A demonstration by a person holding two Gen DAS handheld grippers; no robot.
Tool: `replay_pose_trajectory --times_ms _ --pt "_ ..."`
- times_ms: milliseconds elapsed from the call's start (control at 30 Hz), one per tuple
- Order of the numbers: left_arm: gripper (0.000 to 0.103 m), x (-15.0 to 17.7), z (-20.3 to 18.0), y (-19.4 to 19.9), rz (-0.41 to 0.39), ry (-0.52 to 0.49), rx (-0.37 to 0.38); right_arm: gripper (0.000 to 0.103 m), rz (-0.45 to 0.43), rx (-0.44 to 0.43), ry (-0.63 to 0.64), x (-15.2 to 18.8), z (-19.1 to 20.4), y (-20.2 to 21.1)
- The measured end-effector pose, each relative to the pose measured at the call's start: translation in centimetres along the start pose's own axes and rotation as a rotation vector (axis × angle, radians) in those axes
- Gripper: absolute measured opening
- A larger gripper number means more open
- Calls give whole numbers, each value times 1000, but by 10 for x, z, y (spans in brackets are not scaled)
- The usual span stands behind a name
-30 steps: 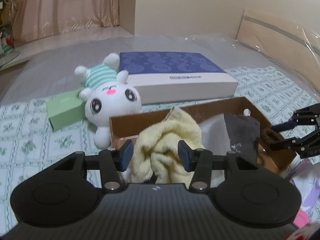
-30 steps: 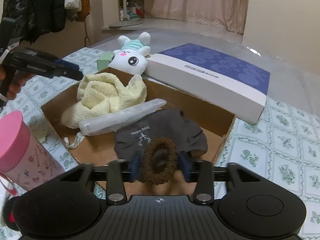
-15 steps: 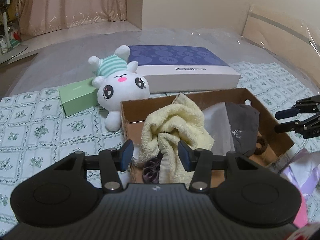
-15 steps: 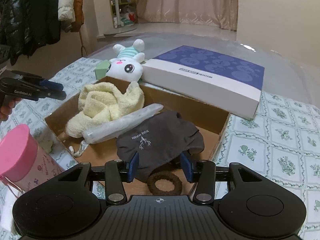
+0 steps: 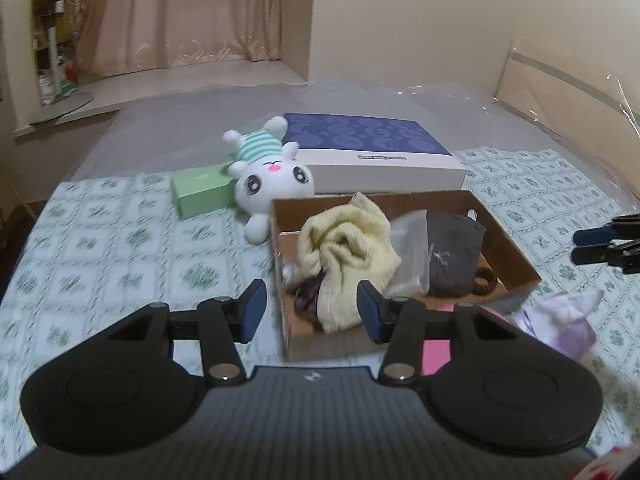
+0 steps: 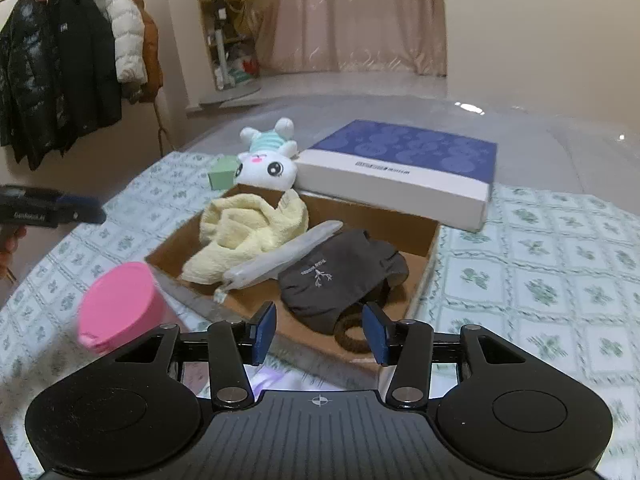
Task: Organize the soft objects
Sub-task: 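Move both tools back to the remaining soft items on the bed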
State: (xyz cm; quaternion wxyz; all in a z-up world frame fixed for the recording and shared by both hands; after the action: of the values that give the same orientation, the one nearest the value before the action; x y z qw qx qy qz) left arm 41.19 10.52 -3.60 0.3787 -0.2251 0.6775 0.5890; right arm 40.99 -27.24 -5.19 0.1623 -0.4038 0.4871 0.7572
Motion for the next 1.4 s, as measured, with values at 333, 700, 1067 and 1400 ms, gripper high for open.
replay_pose_trajectory --times_ms 333,700,1067,1400 --pt "47 56 -9 100 -2 89 -93 50 -87 14 -48 39 40 91" --pt "47 115 -41 188 -31 155 -121 56 -83 -31 -137 102 85 153" --pt "47 151 -96 246 -43 162 -171 56 -96 -78 -240 146 116 199" --pt "48 176 -149 257 -25 111 -178 56 -102 -71 -218 174 150 215"
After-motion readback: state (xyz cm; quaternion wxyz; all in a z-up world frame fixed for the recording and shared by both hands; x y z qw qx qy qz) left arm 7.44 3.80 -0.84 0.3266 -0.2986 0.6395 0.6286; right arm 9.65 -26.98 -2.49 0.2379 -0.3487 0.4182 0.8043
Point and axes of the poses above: each gripper's, at about its wrist camera, not at the fingertips, and y roughly against the way its jaws point, z to its left, x to its underside, the point moved 1 cm from there along -y, roughly the way its jaws point, and after that the axes turned 3 degrees about -y, right-handed, at the moved point
